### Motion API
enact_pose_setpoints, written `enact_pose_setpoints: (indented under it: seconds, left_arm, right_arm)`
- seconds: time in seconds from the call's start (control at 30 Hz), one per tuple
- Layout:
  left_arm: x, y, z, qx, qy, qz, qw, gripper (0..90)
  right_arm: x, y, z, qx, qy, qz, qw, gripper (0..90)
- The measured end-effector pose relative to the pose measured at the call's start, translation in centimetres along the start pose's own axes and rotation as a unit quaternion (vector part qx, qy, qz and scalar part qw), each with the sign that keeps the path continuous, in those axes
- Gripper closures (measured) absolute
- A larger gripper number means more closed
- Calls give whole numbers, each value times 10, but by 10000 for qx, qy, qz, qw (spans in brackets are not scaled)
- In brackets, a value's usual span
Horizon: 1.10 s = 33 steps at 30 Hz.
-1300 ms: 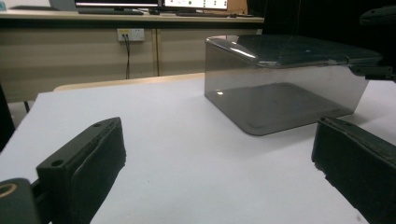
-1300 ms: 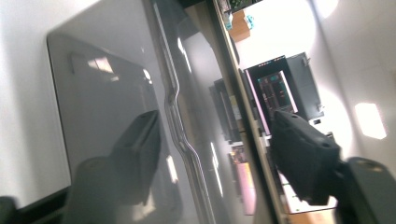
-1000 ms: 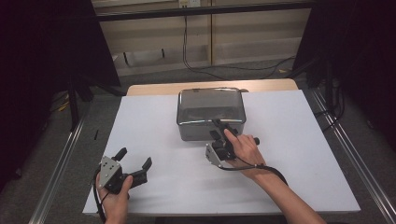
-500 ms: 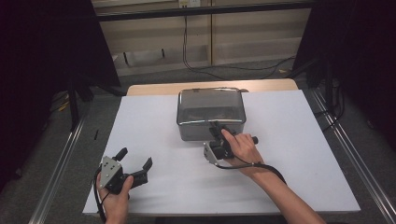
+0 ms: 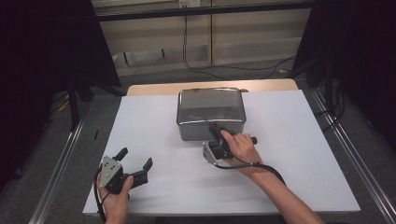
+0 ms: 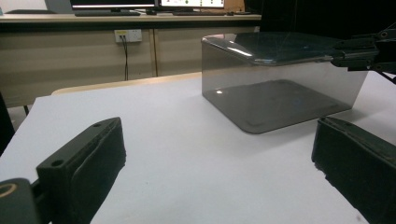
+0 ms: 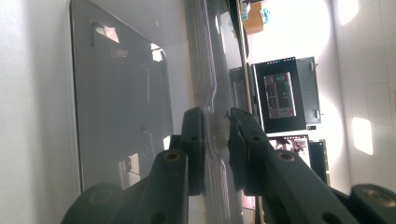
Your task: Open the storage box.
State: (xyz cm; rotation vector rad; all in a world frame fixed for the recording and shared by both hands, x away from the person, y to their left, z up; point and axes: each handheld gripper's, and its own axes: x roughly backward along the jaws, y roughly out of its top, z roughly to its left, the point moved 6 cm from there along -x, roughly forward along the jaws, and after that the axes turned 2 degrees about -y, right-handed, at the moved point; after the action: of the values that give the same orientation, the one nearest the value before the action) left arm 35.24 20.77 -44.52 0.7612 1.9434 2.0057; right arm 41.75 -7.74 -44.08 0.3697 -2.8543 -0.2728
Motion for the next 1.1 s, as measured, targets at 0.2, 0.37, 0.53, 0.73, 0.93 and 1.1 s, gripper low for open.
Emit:
enact_pose_setpoints:
  seconds: [0.2,0.37,0.53,0.73,0.93,1.1]
  left_arm:
    - [0,-1,1,-33,13,33,10000,28]
    - [-2,-1,0,22,-18,40,10000,28]
    - [-3,-1,0,54,-33,79,9999,28]
    - [-6,-1,-2,98,-131,113,9998,41]
    - [-9,2,-4,220,-255,56,9994,50]
    - [-12,4,-5,202,-398,88,9990,51]
  right_arm:
    - [1,1,0,34,-42,14,10000,779]
    - [1,1,-2,-2,-59,-20,10000,784]
    - [1,1,-4,-24,-52,-40,10000,784]
    - [2,1,-6,-13,-120,-74,9999,787]
    - [2,1,-10,-74,-156,-73,9998,789]
    - [2,1,-11,-82,-172,-89,9998,790]
